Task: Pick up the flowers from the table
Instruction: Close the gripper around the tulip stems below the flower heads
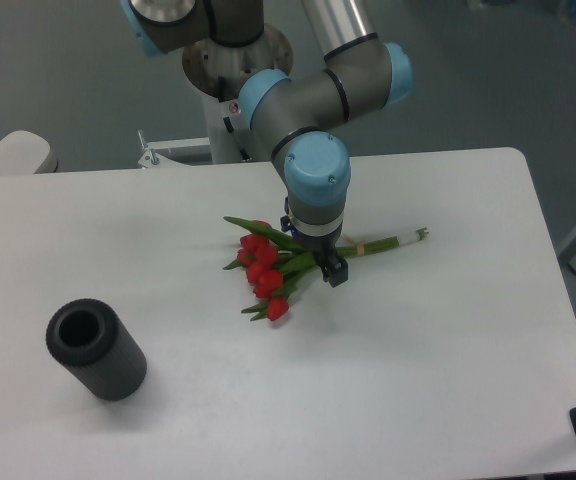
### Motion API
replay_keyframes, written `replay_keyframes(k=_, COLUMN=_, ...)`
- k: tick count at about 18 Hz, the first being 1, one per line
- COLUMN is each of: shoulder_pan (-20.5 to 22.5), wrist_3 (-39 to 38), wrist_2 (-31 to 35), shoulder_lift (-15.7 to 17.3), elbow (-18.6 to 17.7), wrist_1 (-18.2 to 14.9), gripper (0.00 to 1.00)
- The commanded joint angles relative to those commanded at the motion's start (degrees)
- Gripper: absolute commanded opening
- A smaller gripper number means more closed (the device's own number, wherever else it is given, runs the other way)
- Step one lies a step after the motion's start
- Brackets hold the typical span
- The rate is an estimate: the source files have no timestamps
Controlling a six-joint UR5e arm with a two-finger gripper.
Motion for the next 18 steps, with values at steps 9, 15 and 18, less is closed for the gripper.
replay_keyframes(k=9, shoulder_pan=0.26, wrist_3=0.00, wrist_2=0.09, shoulder_lift=-1.84, elbow=-5.45, wrist_1=10.10, gripper=1.00)
replay_keyframes(k=15, shoulder_pan=0.44, wrist_3=0.09, wrist_2=0.18, shoulder_lift=-1.85, elbow=-6.06, wrist_1=10.02, gripper=1.00)
replay_keyframes(k=18, shoulder_pan=0.26, wrist_3=0.00, wrist_2=0.18, shoulder_lift=-1.85, elbow=-6.68, wrist_1=10.28, gripper=1.00)
